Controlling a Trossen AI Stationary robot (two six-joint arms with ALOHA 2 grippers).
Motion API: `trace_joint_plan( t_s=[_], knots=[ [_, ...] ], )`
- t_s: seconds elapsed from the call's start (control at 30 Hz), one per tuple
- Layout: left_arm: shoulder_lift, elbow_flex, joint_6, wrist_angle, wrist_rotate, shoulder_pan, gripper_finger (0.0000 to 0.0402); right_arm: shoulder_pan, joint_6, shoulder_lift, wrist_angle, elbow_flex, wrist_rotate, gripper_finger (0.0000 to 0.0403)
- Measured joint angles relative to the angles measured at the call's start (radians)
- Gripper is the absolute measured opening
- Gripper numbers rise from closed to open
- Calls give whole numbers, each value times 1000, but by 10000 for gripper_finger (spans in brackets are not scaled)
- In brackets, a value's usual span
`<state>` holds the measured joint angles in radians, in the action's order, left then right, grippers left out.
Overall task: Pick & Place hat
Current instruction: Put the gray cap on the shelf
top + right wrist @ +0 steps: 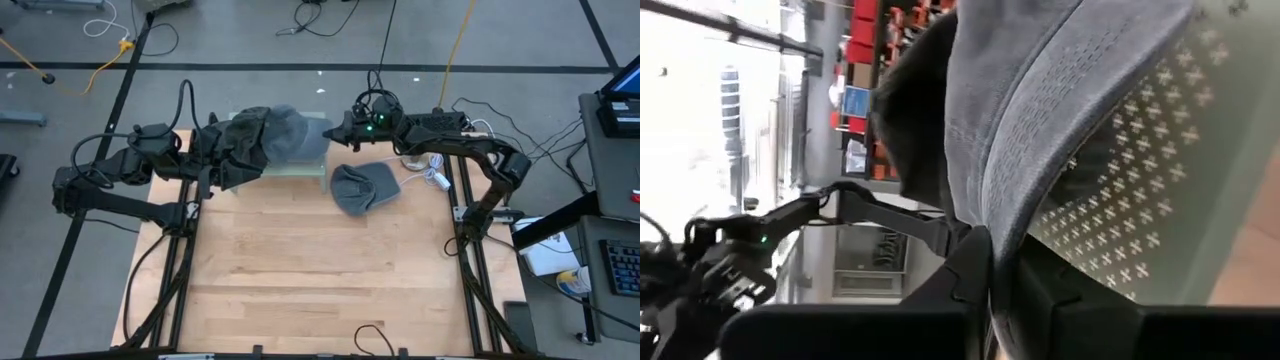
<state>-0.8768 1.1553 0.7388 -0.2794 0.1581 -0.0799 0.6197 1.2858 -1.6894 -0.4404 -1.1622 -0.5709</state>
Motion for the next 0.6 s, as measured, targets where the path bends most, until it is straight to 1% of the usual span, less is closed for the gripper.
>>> trace_joint_plan(
  t_s=[0.17, 0.3, 0.4, 0.5, 0.6],
  knots=[
    [0, 0, 1, 0, 2, 1, 113, 1, -79, 4, 110, -2, 21, 41],
    [0, 0, 3, 0, 2, 1, 113, 2, -103, 4, 178, -2, 21, 47],
    [0, 0, 3, 0, 2, 1, 113, 2, -151, 4, 212, -2, 21, 55],
    [0, 0, 3, 0, 5, 1, 113, 2, -176, 9, 209, -2, 21, 79],
    [0, 0, 3, 0, 26, 1, 113, 6, -196, 10, 208, -2, 20, 117]
  ],
)
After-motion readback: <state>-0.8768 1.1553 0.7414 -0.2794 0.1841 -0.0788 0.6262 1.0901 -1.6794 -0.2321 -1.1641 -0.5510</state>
